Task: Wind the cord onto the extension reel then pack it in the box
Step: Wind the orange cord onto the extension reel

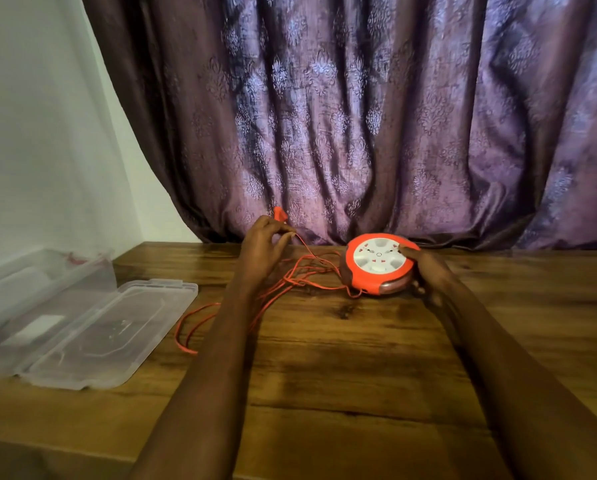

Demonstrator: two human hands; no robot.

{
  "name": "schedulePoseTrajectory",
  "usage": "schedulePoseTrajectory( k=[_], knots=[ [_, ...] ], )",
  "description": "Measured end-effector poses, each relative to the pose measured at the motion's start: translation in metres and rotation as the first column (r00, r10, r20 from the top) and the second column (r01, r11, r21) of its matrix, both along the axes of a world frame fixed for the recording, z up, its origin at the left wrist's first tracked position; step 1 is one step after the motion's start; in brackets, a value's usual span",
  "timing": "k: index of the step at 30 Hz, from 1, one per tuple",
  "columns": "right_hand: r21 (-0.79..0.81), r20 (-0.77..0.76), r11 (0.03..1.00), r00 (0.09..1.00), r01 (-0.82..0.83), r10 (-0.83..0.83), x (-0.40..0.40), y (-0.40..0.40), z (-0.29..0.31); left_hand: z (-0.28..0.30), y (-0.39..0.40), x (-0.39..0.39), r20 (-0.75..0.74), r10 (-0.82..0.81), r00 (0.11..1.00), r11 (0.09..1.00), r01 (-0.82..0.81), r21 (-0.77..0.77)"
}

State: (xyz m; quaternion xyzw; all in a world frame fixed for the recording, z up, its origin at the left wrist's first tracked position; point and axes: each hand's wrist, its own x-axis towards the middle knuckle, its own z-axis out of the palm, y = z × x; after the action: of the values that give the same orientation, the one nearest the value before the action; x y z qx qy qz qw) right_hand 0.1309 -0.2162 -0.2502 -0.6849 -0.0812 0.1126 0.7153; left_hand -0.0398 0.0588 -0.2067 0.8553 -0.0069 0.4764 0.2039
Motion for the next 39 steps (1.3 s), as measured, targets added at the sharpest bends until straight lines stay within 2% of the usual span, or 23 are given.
schedulePoseTrajectory(
  k=[2, 4, 8, 12, 16, 18, 20, 22, 24, 25, 27, 28, 30, 33, 39],
  knots=[
    [0.032, 0.005, 0.999, 1.000, 0.006, -0.006, -0.001, 0.001, 0.001, -0.001, 0.000, 0.002, -0.048, -0.016, 0.999, 0.999, 0.014, -0.035],
    [0.075, 0.032, 0.997, 0.999, 0.018, -0.020, -0.003, 0.002, 0.003, -0.003, -0.002, 0.004, -0.167, -0.048, 0.985, 0.997, 0.036, -0.072],
    [0.126, 0.120, 0.988, 0.987, 0.093, -0.109, -0.005, -0.001, 0.011, -0.011, -0.015, 0.007, -0.328, -0.114, 0.938, 0.993, 0.104, -0.046],
    [0.153, 0.166, 0.975, 0.968, 0.164, -0.189, -0.002, -0.007, 0.015, -0.012, -0.035, 0.011, -0.506, -0.258, 0.823, 0.966, 0.217, -0.140],
    [0.206, 0.160, 0.957, 0.958, 0.204, -0.238, 0.001, -0.012, 0.014, -0.018, -0.040, 0.014, -0.636, -0.286, 0.717, 0.958, 0.190, -0.216],
    [0.208, 0.155, 0.958, 0.961, 0.197, -0.231, 0.003, -0.016, 0.014, -0.022, -0.041, 0.016, -0.656, -0.305, 0.691, 0.949, 0.158, -0.274],
    [0.193, 0.144, 0.965, 0.968, 0.175, -0.204, 0.006, -0.018, 0.011, -0.024, -0.040, 0.017, -0.618, -0.330, 0.713, 0.930, 0.135, -0.341],
    [0.199, 0.099, 0.969, 0.981, 0.146, -0.168, 0.007, -0.017, 0.006, -0.022, -0.034, 0.021, -0.533, -0.235, 0.813, 0.948, 0.071, -0.310],
    [0.219, 0.058, 0.968, 0.988, 0.125, -0.140, 0.005, -0.015, 0.002, -0.020, -0.022, 0.028, -0.465, -0.032, 0.885, 0.975, -0.075, -0.211],
    [0.231, 0.045, 0.965, 0.990, 0.121, -0.135, 0.003, -0.014, 0.001, -0.020, -0.018, 0.031, -0.487, 0.061, 0.871, 0.979, -0.147, -0.140],
    [0.246, 0.025, 0.961, 0.990, 0.125, -0.136, 0.000, -0.013, 0.000, -0.028, -0.012, 0.037, -0.612, 0.193, 0.767, 0.972, -0.235, 0.011],
    [0.242, 0.022, 0.961, 0.990, 0.133, -0.143, -0.001, -0.013, 0.001, -0.034, -0.010, 0.040, -0.649, 0.220, 0.728, 0.965, -0.261, 0.035],
    [0.244, 0.011, 0.959, 0.988, 0.144, -0.151, -0.003, -0.013, 0.003, -0.040, -0.007, 0.043, -0.648, 0.219, 0.729, 0.956, -0.294, -0.008],
    [0.314, -0.039, 0.934, 0.985, 0.170, -0.166, -0.003, -0.012, 0.007, -0.040, -0.007, 0.053, -0.610, 0.132, 0.781, 0.968, -0.233, -0.090],
    [0.510, -0.054, 0.847, 0.988, 0.154, -0.147, -0.010, -0.012, 0.032, -0.044, -0.016, 0.058, -0.659, 0.149, 0.737, 0.973, -0.226, -0.033]
  ],
)
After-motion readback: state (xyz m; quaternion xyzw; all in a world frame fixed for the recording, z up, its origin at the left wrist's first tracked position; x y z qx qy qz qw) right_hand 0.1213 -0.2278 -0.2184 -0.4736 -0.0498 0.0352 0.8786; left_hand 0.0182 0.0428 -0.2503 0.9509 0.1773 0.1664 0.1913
